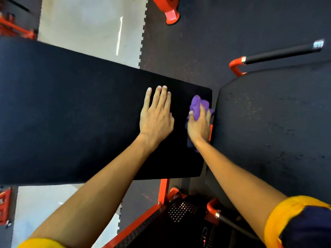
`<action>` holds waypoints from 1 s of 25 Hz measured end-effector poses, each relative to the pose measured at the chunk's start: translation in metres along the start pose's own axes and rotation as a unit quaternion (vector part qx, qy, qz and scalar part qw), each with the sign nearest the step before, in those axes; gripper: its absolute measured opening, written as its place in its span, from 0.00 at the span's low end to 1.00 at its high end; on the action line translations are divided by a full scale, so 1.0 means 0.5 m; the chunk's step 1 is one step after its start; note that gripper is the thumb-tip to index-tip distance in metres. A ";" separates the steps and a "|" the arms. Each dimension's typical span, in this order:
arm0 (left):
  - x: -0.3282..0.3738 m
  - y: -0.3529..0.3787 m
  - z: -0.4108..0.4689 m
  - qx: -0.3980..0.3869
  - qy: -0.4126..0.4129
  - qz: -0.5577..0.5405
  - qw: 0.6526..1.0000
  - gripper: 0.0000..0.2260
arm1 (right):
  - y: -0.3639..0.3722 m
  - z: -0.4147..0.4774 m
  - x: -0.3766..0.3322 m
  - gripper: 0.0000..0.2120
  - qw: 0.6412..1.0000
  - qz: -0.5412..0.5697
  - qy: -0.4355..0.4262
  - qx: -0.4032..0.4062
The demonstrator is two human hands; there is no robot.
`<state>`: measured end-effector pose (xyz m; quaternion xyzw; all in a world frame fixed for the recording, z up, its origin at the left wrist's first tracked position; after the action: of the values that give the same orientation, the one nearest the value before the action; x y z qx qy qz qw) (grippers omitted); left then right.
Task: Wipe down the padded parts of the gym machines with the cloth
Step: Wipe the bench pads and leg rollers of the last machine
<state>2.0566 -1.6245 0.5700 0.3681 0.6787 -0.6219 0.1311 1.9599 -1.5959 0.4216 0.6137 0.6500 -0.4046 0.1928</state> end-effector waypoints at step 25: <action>0.017 0.039 0.127 0.015 0.007 0.085 0.996 0.30 | -0.017 0.341 -0.180 0.22 0.926 -0.286 -0.171 -0.178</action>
<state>2.0457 -1.6825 0.5381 0.4307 0.6363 -0.6162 0.1731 1.9254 -1.7828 0.3892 0.2791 0.8163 -0.4191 0.2828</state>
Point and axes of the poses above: each hand's wrist, its own z-axis towards the middle knuckle, its own y-axis out of the palm, x = y × z, the point moved 3 cm from there along z, towards the middle knuckle, and after that the axes turned 5 degrees about x, right-handed, at the moved point
